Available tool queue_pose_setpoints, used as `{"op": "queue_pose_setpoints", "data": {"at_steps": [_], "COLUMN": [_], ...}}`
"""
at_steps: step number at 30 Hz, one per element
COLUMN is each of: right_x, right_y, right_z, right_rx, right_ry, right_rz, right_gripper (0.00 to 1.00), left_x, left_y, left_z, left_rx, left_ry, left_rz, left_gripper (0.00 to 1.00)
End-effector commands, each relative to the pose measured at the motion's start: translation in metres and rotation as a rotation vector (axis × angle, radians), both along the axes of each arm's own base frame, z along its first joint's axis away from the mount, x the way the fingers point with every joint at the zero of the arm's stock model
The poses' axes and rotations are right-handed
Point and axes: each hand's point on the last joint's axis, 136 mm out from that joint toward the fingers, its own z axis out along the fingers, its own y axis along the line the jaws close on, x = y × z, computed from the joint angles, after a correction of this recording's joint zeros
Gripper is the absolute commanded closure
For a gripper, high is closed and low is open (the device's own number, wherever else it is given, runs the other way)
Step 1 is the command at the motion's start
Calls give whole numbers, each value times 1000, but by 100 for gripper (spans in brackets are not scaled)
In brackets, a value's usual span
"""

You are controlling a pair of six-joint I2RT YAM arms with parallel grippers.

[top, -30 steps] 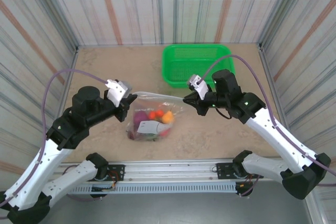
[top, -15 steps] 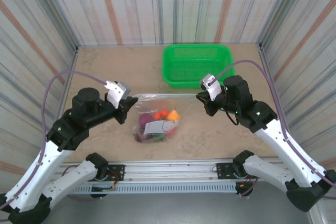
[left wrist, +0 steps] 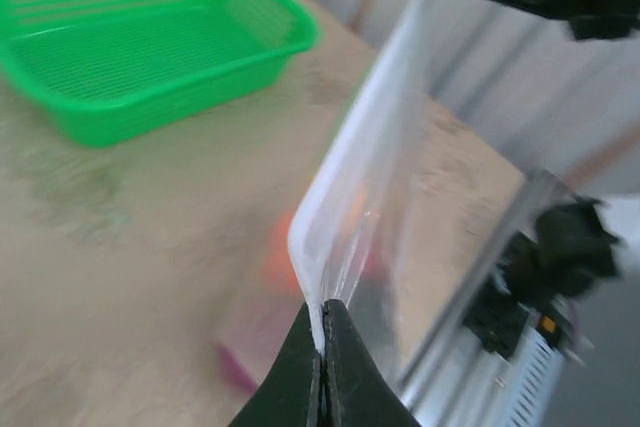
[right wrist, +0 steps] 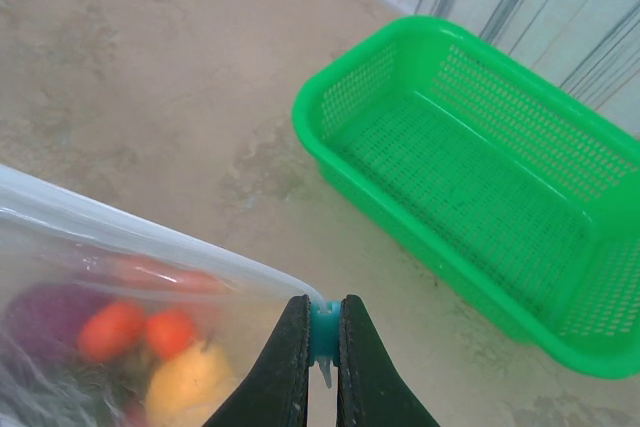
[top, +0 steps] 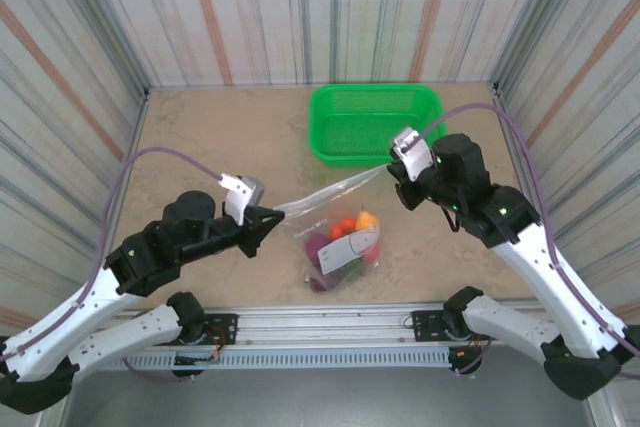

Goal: Place the food in the zip-top bag and seal the zipper

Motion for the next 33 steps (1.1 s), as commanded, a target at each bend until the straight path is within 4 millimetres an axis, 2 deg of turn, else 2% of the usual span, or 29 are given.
{"op": "queue_pose_setpoints", "data": {"at_steps": [1,2,3,5,6,8,10,11,13,17,18,20,21,22,23,25,29,33], "right_x": [48,56,61,68,69,68,64,59,49,24,19,9,5,4,-3,-7,-13,-19], "right_y": [3,19,37,64,74,81,76,71,60,34,28,12,6,0,-9,-20,-34,-46], "right_z": [8,9,9,12,19,31,41,43,41,29,26,19,15,7,10,4,-8,-19], "right_rx": [15,36,37,42,56,84,112,120,118,119,124,123,121,110,123,123,110,129], "right_ry": [-31,-16,-8,-5,-16,-39,-48,-45,-27,15,22,32,36,51,42,54,68,67], "right_rz": [-118,-93,-64,-22,-11,-7,-24,-28,-38,-73,-85,-129,-152,-178,-198,-239,-291,-337], "right_gripper": [100,100,94,67,59,48,39,38,33,33,26,1,1,1,1,1,1,1], "left_x": [38,46,54,66,69,71,75,77,79,84,86,91,94,98,101,107,111,120], "left_y": [53,62,74,104,123,152,172,180,192,197,196,193,193,194,196,202,220,219], "left_z": [-15,-20,-28,-50,-66,-93,-116,-129,-159,-208,-213,-214,-211,-206,-197,-179,-140,-98], "left_rx": [-8,-18,-23,-28,-34,-34,-26,-16,-4,-11,4,71,95,124,151,181,225,284], "left_ry": [40,49,72,157,216,302,342,357,421,591,615,654,665,664,638,576,429,230], "left_rz": [393,459,530,697,796,935,1014,1038,1078,1087,1077,1042,1035,1038,1049,1068,1114,1013], "left_gripper": [100,100,100,100,100,100,100,100,100,100,93,64,55,41,30,2,1,1]}}
